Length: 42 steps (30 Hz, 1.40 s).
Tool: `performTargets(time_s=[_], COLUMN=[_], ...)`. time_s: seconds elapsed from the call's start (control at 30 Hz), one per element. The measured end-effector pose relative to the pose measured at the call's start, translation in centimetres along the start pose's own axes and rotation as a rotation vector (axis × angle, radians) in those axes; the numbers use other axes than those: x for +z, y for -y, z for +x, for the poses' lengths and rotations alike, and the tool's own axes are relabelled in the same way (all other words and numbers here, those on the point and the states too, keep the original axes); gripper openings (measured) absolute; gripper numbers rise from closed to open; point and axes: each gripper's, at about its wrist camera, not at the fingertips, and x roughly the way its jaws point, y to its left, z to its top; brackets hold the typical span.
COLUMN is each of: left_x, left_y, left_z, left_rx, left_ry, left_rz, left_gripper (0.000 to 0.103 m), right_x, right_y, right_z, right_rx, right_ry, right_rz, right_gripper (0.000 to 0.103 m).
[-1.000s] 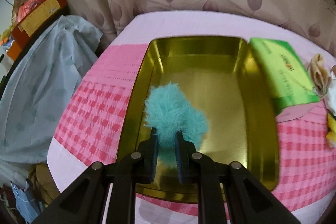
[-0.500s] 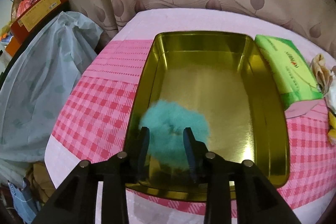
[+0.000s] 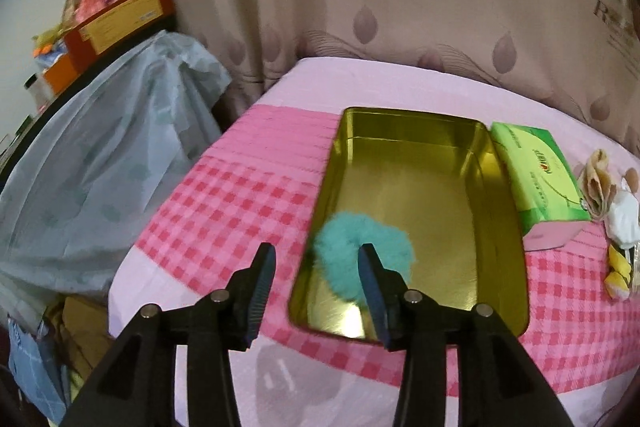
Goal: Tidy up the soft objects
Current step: 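Carry the white sock into the gold tin with the right gripper and release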
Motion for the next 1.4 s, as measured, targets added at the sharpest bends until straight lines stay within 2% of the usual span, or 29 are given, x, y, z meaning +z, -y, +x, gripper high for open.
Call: performTargets(time_s=[0.23,0.53,0.67,0.87,1.03,1.2,1.4], left_x=[-1.4,-2.0,-2.1,-2.3,-2.2,-2.2,-2.2], left_y=[-3.1,-7.9,-9.4,-10.2,-10.2,-10.2,-10.1], left_z=[-1.1,-1.5,-1.3,-1.0,-0.9,-0.8,-0.8], left_rx=[0.053,0.134,0.166,0.166,0.179,0.179,0.174], left_ry=[-0.001,0.001,-0.011,-0.025,-0.027,-0.028,-0.027], left_rz=[-0.085,-0.244,-0.294,-0.333,-0.334,-0.333,-0.329], left_gripper=[0.044,0.044,0.044,0.044,0.044,0.044,0.044], right_x=[1.5,3.0,2.9,2.9,2.5,1.9,1.0], right_y=[-7.5,-20.2,-25.1,-30.6,-33.7,-35.5,-36.1], right_z=[0.8,2.1,3.1,5.5,8.4,10.8,12.2], right_rx=[0.126,0.331,0.389,0.426,0.421,0.406,0.395], right_ry=[-0.013,-0.031,-0.053,-0.093,-0.147,-0.191,-0.222], right_rz=[-0.127,-0.312,-0.383,-0.458,-0.501,-0.521,-0.535], right_gripper=[0.035,0.035,0.035,0.035,0.035,0.037,0.048])
